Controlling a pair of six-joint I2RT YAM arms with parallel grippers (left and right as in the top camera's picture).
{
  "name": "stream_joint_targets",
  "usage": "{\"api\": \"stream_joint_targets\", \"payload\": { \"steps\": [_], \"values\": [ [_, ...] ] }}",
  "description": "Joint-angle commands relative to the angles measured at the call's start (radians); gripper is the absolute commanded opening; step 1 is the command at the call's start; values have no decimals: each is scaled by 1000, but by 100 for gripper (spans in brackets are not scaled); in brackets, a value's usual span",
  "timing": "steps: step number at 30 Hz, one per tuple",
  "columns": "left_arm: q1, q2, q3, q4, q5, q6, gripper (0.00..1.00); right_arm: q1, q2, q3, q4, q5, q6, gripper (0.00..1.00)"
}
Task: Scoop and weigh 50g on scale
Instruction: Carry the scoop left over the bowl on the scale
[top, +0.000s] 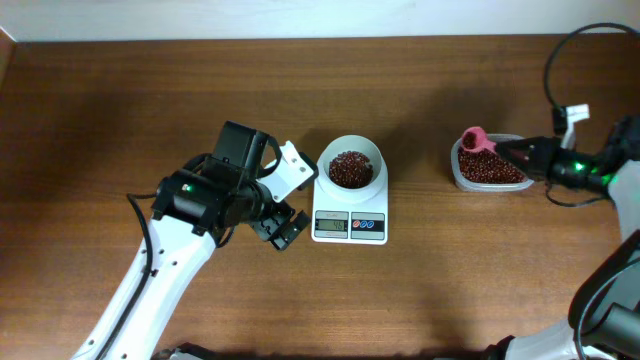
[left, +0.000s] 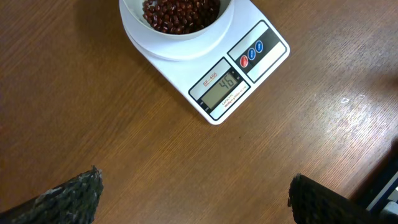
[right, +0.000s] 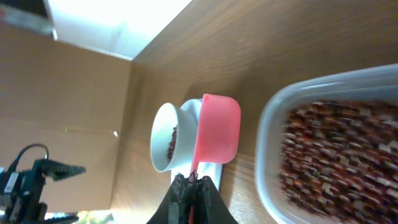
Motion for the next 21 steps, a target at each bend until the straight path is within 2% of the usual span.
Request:
{"api": "stream_joint_targets", "payload": {
  "steps": [1, 12, 21],
  "values": [
    [-4, -19, -5, 1, 14, -9, 99, 81, 5, 14, 31, -42, 0, 4],
    [-4, -19, -5, 1, 14, -9, 99, 350, 5, 14, 137, -32, 0, 4],
    [-4, -19, -5, 1, 14, -9, 99, 505, 5, 14, 209, 108, 0, 4]
  ]
}}
